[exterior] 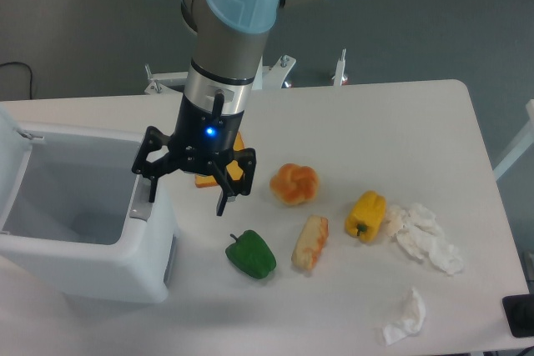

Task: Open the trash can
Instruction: 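Lift the gripper up and away from the opened trash can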

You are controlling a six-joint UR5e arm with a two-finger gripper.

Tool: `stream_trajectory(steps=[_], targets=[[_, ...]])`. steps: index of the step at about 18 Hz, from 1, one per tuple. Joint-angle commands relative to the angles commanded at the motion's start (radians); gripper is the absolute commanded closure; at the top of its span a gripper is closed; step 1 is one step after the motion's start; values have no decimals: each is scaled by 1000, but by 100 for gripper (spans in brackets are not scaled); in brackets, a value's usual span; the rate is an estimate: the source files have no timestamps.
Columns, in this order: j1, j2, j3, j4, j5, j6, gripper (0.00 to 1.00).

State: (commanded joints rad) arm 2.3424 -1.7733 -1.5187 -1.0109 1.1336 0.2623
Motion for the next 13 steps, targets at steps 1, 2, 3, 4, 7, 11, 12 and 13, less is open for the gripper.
stream_trajectory(steps=[1, 2, 3, 4, 7, 11, 12, 13], targets=[[3, 0, 2, 2, 0, 0, 0], [5, 2, 2, 3, 0, 0, 0], [6, 2, 3, 3, 0, 0, 0], [9, 2, 5, 5, 0, 0, 0], [31, 2, 24, 6, 0, 2, 0], [58, 2, 40, 5, 5, 61, 0], [66, 2, 40, 5, 11, 102, 0], [69, 3, 40, 6, 18, 148, 0]])
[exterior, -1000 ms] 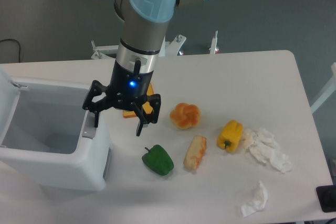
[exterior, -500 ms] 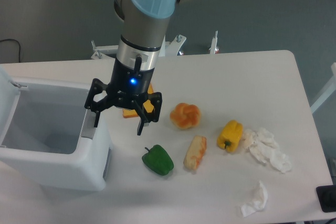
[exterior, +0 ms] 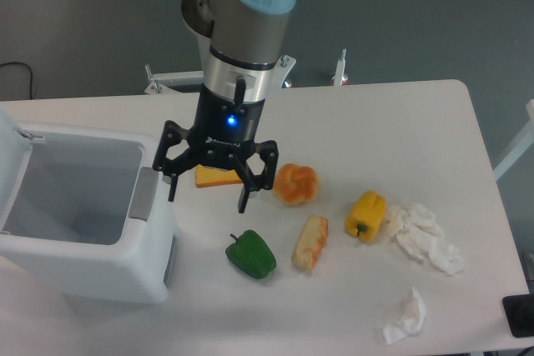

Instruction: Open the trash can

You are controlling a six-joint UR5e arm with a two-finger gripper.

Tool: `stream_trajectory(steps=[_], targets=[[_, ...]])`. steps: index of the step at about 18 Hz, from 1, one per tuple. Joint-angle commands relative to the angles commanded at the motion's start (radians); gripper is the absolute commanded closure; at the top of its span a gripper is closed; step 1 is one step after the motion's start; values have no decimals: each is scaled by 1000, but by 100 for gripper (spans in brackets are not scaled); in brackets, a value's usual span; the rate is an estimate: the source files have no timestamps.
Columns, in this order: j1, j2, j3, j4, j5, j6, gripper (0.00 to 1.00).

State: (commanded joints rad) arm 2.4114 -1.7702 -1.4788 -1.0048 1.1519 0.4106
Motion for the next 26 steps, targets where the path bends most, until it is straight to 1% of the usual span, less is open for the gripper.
stream_trajectory(steps=[2, 4, 6, 8, 11, 13, 15, 19, 24, 26], targets=[[12, 2, 0, 0, 47, 89, 0], [20, 0, 0, -2, 93, 138, 0], [41, 2, -3, -2, 130, 157, 0], [48, 0, -6, -2, 178, 180, 0], [58, -3, -15, -3, 305, 214, 0], [58, -5, -26, -3, 357, 241, 0], [64, -6, -32, -3, 365, 295, 0], [89, -5, -54, -5, 426, 420, 0], [133, -5, -55, -5, 433, 493, 0], [140, -5, -60, -6, 434, 519, 0]])
